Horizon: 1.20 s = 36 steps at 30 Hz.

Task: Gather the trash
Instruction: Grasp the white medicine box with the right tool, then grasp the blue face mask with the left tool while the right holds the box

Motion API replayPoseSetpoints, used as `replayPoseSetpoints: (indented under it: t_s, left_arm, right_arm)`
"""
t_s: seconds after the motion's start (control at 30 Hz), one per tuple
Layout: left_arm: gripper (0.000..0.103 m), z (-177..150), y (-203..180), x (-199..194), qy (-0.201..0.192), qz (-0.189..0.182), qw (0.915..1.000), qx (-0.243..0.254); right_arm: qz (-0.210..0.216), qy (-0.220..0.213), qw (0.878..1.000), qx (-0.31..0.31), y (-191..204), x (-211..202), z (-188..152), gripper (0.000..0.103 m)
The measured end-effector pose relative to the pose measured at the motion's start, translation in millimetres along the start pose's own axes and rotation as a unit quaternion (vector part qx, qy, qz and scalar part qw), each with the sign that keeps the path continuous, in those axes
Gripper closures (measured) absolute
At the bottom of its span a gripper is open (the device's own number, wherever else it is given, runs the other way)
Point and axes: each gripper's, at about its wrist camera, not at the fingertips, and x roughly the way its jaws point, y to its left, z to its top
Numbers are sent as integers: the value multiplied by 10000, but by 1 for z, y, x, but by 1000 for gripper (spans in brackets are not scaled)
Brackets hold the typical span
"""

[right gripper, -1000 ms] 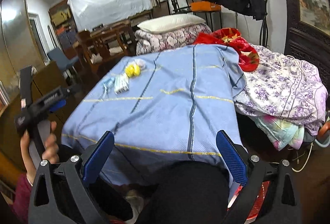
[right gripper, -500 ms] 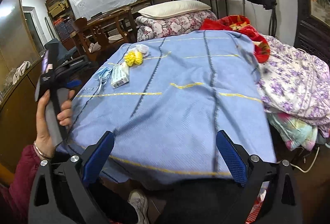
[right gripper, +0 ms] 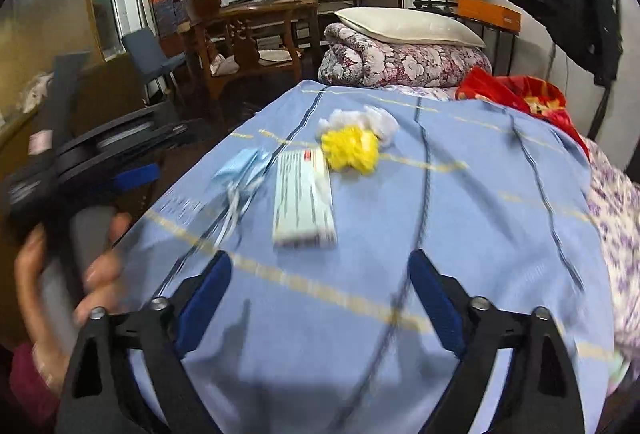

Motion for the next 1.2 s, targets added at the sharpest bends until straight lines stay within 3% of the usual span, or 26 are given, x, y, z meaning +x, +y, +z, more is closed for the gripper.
replayPoseSetpoints:
  t_s: [0.13, 0.17, 0.2, 0.23, 0.33, 0.47, 0.63, 0.77, 1.03, 1.2]
  left_arm:
    - [9, 6, 9, 4, 72, -70, 9996, -276]
    - [9, 7, 12, 4, 62, -80, 9994, -332]
    - [9, 9, 13, 4, 60, -101, 9992, -391]
    - [9, 10, 14, 5, 87, -148, 9988, -448]
    - [9, 8, 12, 8, 171, -206, 9986, -463]
    - [9, 4, -4, 8, 202, -229, 9993, -202]
    - [9, -10, -38, 18, 349, 3, 9986, 404]
    - [9, -14, -50, 34, 548, 171, 9969, 534]
    - [31, -15, -50, 47, 699, 186, 9957, 586]
    - [61, -18, -58, 52, 802, 210, 9928, 865]
  right_arm:
    - [104, 350, 9993, 85, 5, 43, 21, 29]
    - [122, 466, 9988, 101, 7, 53, 24, 35]
    - [142, 543, 9984, 98, 8, 59, 26, 53]
    - [145, 616, 9980, 85, 9, 64, 26, 57]
    - [65, 255, 9995, 168, 4, 44, 24, 58]
    - [-358, -156, 9990, 234, -21, -2, -4, 57]
    - [-533, -3, 9951, 834, -70, -21, -39, 57]
    - [-484, 23, 9926, 1118, -90, -16, -46, 57]
    - [-330, -22, 9934, 1103, -95, -12, -51, 52]
    - [-215, -34, 9946, 1012, -92, -11, -51, 43]
